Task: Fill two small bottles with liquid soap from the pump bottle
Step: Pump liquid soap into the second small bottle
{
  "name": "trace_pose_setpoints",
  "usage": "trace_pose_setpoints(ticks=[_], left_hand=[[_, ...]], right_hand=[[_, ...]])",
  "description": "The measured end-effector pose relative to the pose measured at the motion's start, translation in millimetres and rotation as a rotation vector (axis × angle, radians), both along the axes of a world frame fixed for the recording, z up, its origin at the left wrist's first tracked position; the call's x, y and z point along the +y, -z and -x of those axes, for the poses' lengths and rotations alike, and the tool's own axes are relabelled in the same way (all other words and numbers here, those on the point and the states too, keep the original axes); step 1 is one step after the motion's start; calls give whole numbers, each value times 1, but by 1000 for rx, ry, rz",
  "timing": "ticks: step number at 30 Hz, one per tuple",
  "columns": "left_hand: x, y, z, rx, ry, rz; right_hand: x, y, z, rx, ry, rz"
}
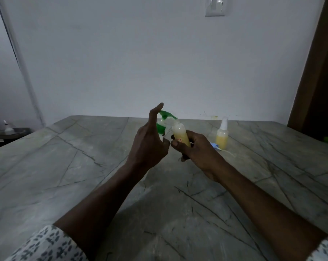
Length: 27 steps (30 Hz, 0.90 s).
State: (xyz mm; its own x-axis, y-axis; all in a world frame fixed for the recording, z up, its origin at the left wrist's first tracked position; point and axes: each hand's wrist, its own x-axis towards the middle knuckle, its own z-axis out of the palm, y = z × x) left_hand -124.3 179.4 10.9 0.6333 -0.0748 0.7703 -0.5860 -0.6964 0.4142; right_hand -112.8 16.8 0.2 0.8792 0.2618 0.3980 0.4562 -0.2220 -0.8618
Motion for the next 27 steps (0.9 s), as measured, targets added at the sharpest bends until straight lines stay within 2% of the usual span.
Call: trace_pose_setpoints(ticks=[5, 9, 19, 22, 25, 27], left_hand=[[6, 3, -4, -53, -3, 197], [11, 5, -9, -7, -16, 287], [19, 15, -37, 36, -60, 297], [26, 22, -40, 120, -22, 348], [33, 27, -42, 259, 40, 421], [34, 27, -42, 310, 53, 433]], right_hand=[[0, 7, -5, 43, -42, -85], [-4, 11, -9, 72, -40, -131], [-17, 18, -18, 196, -33, -213], [-19, 19, -20, 237, -53, -235], [-22, 21, -22, 199, -63, -223], [-23, 23, -24, 158, 4, -167]])
